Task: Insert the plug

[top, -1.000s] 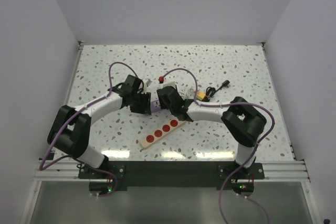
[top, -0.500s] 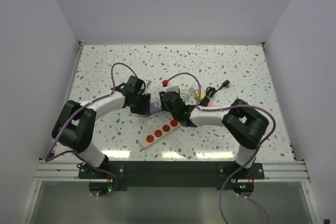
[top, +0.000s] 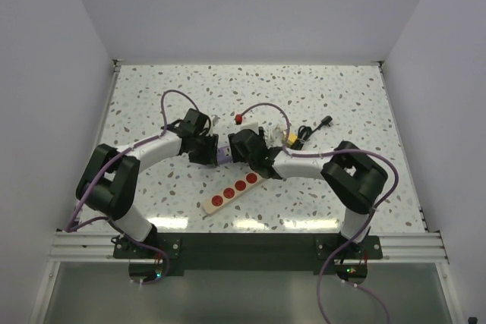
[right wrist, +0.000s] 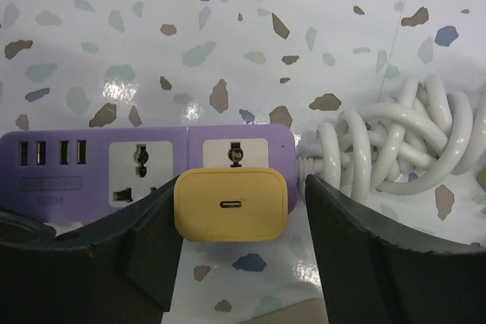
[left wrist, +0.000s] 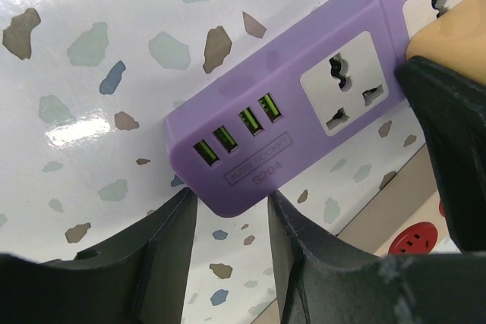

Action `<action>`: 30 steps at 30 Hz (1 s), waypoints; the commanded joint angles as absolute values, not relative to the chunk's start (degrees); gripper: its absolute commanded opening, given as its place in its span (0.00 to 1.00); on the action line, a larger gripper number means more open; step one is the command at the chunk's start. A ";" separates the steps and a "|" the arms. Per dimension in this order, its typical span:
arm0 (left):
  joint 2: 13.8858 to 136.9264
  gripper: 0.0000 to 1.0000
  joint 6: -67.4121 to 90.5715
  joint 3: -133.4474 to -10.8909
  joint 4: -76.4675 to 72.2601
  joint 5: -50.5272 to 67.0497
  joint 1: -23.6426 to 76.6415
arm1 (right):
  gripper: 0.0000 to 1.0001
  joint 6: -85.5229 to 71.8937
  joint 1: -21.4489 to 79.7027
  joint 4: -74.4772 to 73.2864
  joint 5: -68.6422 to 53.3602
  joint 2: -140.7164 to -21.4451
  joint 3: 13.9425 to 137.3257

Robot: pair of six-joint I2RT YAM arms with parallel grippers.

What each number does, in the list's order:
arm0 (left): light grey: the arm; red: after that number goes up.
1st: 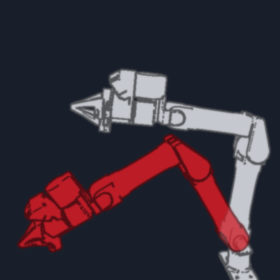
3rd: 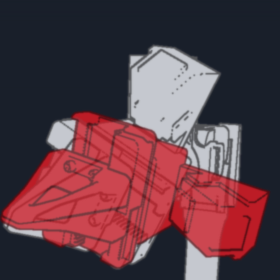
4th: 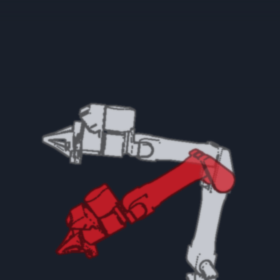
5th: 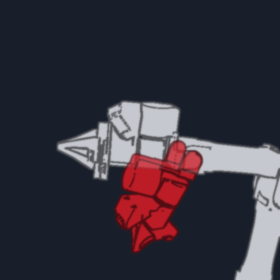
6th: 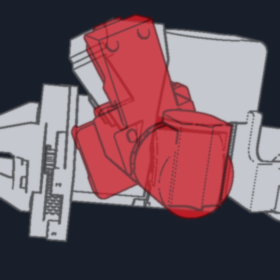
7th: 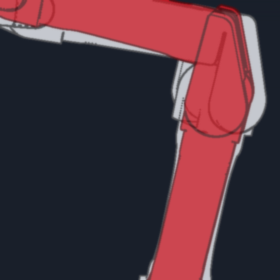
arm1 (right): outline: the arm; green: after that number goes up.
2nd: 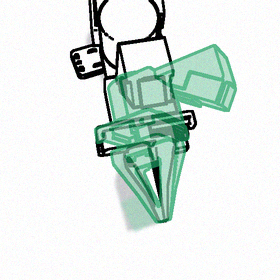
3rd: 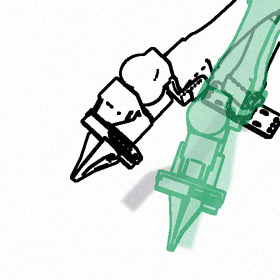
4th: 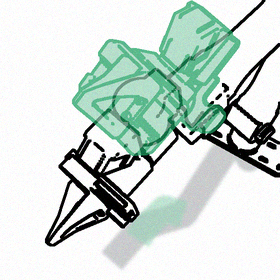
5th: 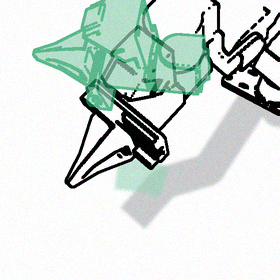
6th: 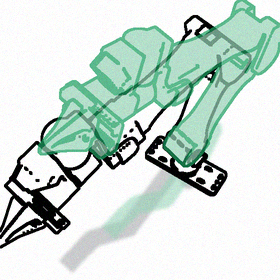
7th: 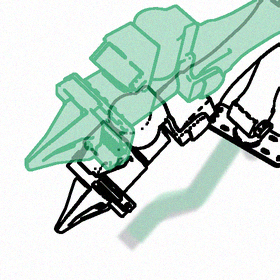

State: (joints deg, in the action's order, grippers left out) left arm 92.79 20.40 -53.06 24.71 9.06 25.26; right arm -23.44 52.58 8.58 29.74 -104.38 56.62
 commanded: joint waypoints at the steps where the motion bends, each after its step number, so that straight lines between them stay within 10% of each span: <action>1: 90.97 0.47 20.66 -54.67 22.68 9.23 25.40 | 0.70 -23.20 51.42 -3.16 28.47 -106.08 58.09; 9: 89.65 0.47 21.27 -53.44 21.71 10.37 25.40 | 0.91 -22.41 49.40 -4.39 27.08 -104.07 64.77; 30: 86.31 0.47 21.45 -52.73 21.53 11.86 25.40 | 0.99 -21.36 34.84 -12.11 13.63 -75.84 54.84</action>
